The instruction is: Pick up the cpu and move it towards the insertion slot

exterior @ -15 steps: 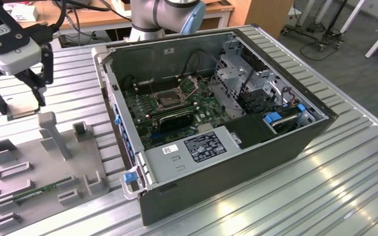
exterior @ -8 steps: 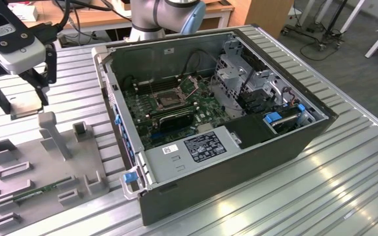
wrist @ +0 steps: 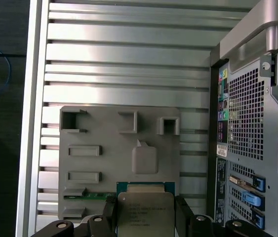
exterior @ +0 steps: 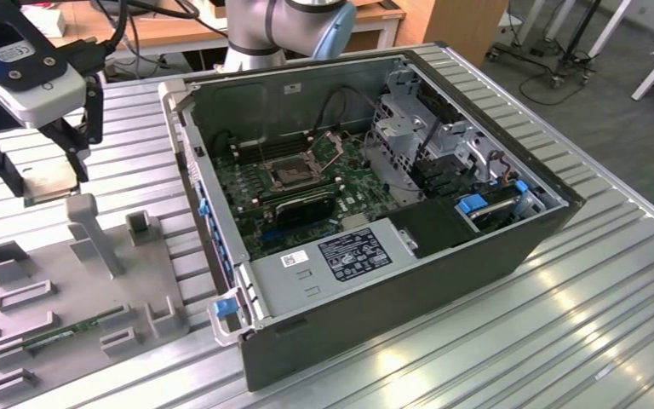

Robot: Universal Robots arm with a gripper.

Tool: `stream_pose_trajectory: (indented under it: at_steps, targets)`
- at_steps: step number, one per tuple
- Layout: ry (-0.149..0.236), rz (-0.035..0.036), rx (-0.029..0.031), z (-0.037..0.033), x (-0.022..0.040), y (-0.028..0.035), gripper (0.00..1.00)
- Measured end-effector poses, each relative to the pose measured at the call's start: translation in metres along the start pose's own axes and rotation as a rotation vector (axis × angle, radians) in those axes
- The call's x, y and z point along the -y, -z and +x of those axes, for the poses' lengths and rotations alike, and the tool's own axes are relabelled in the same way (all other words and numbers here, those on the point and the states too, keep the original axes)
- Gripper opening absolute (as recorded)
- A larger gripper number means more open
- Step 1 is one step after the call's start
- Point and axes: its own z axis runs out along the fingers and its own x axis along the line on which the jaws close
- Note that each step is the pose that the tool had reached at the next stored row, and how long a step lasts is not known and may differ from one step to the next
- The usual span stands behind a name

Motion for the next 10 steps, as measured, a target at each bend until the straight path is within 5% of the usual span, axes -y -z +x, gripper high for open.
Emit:
stream_pose_trajectory:
  at_steps: [10]
  targets:
    - [0.000, -0.0001, 0.0000, -0.0020, 0.0000, 0.0008, 0.55]
